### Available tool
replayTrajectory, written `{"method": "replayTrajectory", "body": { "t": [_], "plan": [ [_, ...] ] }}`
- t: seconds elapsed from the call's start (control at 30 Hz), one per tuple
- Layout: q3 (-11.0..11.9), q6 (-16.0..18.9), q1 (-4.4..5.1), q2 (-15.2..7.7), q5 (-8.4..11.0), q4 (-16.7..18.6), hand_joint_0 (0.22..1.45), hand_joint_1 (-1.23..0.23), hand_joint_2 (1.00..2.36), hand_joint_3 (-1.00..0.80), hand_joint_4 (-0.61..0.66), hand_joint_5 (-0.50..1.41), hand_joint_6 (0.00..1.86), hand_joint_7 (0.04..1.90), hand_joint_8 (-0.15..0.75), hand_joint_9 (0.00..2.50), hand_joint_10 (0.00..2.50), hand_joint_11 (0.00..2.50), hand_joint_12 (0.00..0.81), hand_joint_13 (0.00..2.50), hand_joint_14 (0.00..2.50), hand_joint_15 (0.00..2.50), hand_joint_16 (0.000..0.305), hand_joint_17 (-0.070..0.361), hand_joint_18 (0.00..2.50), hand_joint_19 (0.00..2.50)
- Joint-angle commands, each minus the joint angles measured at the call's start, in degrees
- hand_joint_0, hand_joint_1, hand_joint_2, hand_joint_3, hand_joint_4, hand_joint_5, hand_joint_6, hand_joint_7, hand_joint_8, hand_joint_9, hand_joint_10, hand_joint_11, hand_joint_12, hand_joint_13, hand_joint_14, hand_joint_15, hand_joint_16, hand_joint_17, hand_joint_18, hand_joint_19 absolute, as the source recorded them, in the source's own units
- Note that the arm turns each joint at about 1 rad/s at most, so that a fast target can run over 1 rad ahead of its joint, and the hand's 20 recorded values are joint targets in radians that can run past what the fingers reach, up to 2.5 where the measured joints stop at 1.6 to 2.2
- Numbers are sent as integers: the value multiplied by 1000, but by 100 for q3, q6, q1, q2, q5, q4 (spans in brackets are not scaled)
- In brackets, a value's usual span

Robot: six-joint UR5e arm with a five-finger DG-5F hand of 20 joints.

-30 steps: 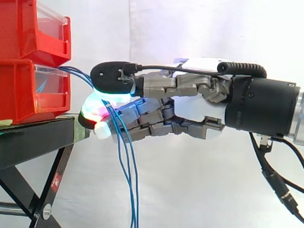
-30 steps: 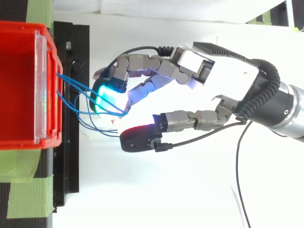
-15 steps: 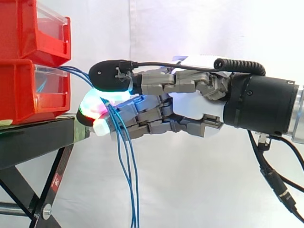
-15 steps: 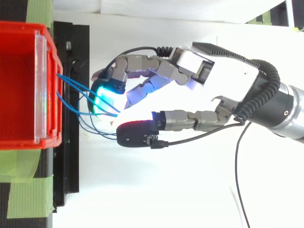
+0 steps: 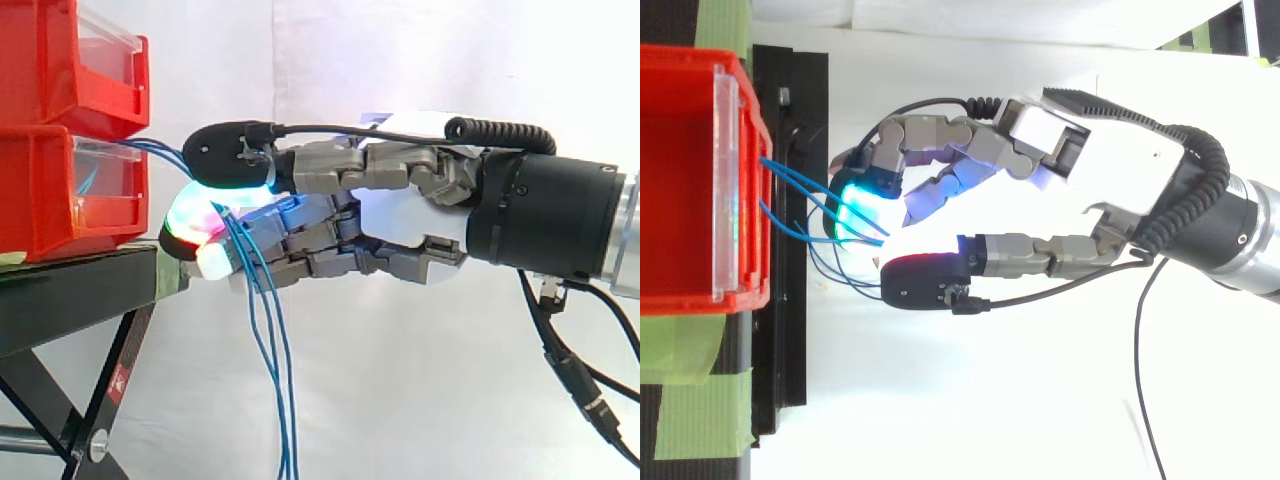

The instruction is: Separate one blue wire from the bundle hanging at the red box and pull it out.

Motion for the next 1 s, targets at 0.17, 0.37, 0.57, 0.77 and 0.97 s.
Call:
{"method": "replayTrajectory", "body": {
  "t": [0.17,0.37,0.57,0.77,0.97],
  "plan": [
    [14,132,2,0,-7,0,606,-641,1034,99,202,-111,645,1337,323,970,16,710,360,513,11,296,46,103,420,453],
    [120,879,2,0,2,-114,607,-635,1035,95,204,-111,646,1329,339,1006,16,739,364,723,17,451,46,104,439,465],
    [181,1617,2,9,-7,-527,608,-624,1034,88,202,-112,645,1350,353,1010,19,668,369,894,20,550,46,103,460,471],
    [181,2224,46,0,2,-677,609,-609,1034,77,197,-117,649,1349,362,1044,18,704,363,1085,27,837,46,103,478,471],
    [181,2364,55,9,2,-756,610,-605,1034,72,197,-120,651,1340,360,1049,18,709,339,1241,27,1172,46,104,507,502]
  ]
}}
